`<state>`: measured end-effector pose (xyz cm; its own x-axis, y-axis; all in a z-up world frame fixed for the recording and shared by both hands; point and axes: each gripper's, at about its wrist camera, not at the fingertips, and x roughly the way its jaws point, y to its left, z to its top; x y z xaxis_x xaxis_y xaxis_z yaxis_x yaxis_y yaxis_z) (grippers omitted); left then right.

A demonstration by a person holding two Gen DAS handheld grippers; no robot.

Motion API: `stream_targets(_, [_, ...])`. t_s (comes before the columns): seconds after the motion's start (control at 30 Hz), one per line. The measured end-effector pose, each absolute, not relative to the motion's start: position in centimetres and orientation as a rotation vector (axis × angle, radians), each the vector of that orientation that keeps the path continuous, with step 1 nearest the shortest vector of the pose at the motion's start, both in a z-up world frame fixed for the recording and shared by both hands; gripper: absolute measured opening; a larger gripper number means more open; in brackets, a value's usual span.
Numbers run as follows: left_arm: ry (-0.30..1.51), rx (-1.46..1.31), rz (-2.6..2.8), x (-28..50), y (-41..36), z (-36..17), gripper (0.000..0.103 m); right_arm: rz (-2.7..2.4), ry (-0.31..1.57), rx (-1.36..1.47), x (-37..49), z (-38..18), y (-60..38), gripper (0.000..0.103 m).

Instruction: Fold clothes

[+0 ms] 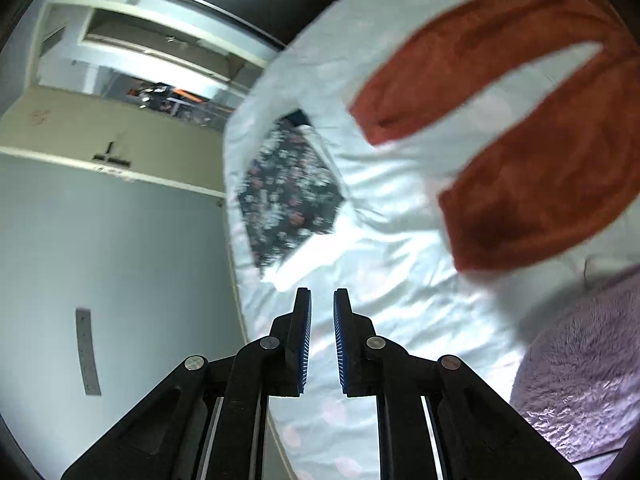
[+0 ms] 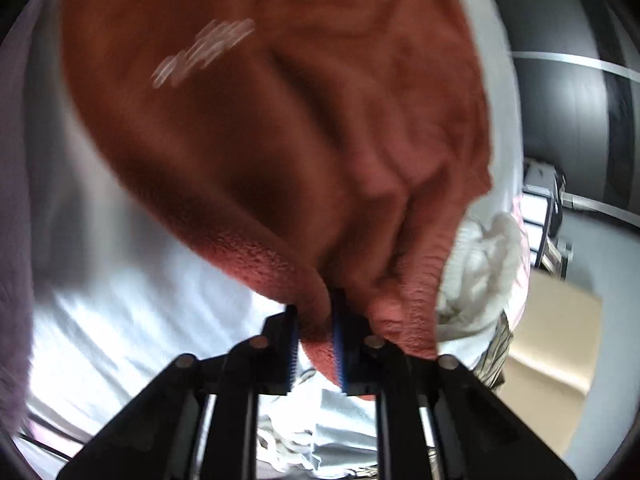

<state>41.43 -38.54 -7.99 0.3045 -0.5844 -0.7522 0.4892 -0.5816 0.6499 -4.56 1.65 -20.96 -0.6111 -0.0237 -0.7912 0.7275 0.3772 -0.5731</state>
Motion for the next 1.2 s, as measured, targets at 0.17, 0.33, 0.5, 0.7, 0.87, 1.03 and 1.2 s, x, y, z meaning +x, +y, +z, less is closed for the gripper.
stream_targets(0.17, [-0.179,1.804,-1.567,38.4,-36.8,-13.4,0.018,-1.539,1.766,0.672,-7.7,-16.1,-0.9,0.009])
stream_targets(0.33, [-0.175,2.032,-1.699,35.6,-36.5,-17.8,0.033,-1.648,1.729,0.709,-9.3,-14.0,-2.5,0.009])
stream_targets(0.5, [-0.229,2.237,-1.694,34.1,-36.1,-22.3,0.036,-1.642,1.773,0.738,-9.3,-14.9,-3.1,0.009])
stream_targets(0.7, [-0.255,2.377,-1.683,32.8,-36.0,-26.0,0.055,-1.695,1.749,0.796,-10.0,-15.2,-3.5,0.009])
stream_targets(0.87, [-0.323,2.433,-1.699,31.2,-35.2,-28.7,0.055,-1.693,1.745,0.824,-10.6,-15.7,-3.7,0.009])
stream_targets(1.03, [-0.353,2.379,-1.67,30.1,-35.1,-30.7,0.034,-1.703,1.732,0.841,-11.1,-16.1,-3.5,0.009])
stream_targets(1.2, [-0.3,2.203,-1.698,30.5,-35.4,-28.2,0.011,-1.655,1.784,0.783,-9.8,-16.9,-1.9,0.009])
